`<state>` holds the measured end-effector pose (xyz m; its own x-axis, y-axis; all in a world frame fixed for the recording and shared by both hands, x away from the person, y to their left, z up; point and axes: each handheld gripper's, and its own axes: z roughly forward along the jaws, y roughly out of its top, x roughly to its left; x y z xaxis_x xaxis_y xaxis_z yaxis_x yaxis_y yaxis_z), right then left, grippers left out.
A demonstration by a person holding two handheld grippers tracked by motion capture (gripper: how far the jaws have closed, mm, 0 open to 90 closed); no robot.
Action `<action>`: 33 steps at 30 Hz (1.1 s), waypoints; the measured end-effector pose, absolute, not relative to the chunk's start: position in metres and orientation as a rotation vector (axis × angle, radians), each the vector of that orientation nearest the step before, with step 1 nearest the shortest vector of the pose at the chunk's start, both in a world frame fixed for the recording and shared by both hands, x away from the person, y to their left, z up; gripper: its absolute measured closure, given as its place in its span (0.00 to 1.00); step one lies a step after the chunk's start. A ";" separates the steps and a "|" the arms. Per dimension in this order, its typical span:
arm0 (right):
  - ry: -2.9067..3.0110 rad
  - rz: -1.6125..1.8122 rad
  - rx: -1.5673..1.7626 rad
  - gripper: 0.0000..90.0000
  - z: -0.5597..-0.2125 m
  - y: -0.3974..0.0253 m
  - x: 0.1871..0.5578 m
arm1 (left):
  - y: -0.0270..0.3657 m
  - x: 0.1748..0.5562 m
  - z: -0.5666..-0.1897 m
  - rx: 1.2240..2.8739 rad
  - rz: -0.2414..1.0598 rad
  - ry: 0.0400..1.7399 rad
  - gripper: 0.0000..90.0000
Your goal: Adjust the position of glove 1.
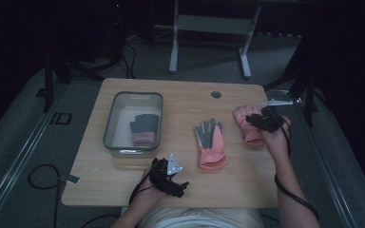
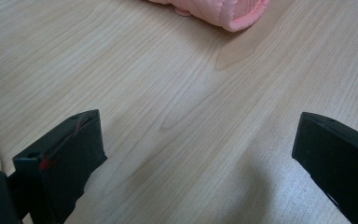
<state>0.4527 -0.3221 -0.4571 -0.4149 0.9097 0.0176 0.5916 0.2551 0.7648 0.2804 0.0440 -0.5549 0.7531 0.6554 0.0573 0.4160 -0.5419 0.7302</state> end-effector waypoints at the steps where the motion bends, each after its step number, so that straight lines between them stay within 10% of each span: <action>1: 2.084 0.994 1.372 0.65 -0.457 -0.326 0.457 | 0.044 0.280 -0.555 2.217 0.422 0.801 0.02; 16: 2.166 0.786 1.468 0.73 -0.495 -0.344 0.510 | 0.047 0.281 -0.554 2.211 0.414 0.804 0.02; 33: 2.246 0.674 1.432 0.48 -0.523 -0.333 0.510 | 0.046 0.280 -0.554 2.218 0.409 0.799 0.02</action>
<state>0.5101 -0.3328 -0.5232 -0.4006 0.9137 -0.0681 0.7252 0.3616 0.5859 0.2805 0.0460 -0.5543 0.7564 0.6524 0.0470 0.4196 -0.5391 0.7302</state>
